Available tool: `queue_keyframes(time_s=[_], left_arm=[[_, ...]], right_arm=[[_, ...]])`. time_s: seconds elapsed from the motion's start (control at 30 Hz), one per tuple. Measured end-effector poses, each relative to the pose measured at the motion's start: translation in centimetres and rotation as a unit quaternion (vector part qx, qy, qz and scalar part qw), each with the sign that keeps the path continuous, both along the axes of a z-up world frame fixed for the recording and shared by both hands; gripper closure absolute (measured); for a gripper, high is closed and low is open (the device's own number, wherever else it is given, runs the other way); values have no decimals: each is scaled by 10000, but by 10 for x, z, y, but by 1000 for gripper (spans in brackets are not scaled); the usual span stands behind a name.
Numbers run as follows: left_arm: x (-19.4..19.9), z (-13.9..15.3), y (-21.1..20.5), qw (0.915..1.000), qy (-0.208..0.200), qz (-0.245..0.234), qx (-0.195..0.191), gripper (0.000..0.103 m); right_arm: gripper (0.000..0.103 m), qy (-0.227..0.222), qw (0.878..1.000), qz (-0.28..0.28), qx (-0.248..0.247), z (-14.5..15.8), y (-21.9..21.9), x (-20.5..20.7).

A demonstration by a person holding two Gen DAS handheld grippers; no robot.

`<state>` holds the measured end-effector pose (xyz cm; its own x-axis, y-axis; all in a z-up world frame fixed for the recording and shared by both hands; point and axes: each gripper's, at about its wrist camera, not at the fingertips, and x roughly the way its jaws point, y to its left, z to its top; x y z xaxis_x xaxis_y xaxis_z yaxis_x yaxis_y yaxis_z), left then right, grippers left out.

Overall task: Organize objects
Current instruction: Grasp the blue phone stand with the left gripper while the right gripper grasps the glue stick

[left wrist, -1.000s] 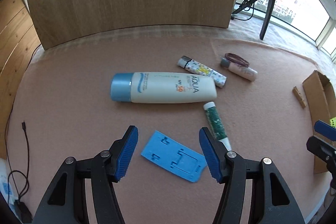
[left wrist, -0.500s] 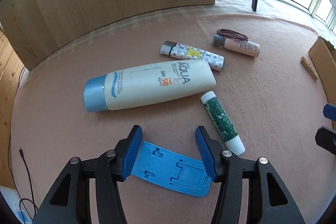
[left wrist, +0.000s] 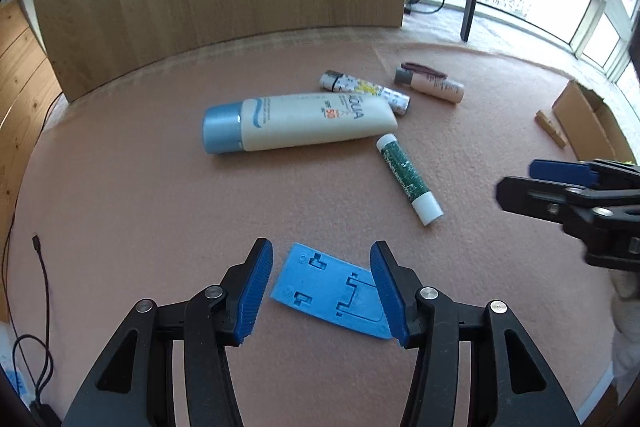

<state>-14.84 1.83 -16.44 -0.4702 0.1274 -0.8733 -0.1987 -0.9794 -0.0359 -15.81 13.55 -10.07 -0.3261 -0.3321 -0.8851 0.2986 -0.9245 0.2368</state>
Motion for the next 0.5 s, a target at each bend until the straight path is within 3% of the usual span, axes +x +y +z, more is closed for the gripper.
queue_keyframes(time_s=[0.07,0.17,0.5], left_arm=[[13,9,-8,9998,85,157,120,48],[24,6,-18,9982,-208,359,431,48],[28,-14,-32,9915,-556,785,879,48]], right_arm=[[40,-36,9999,128,-70,-1,-12,-7],[41,-148,9994,298,-99,-7,-32,-19],[55,-154,9952,818,523,-29,-78,-38]])
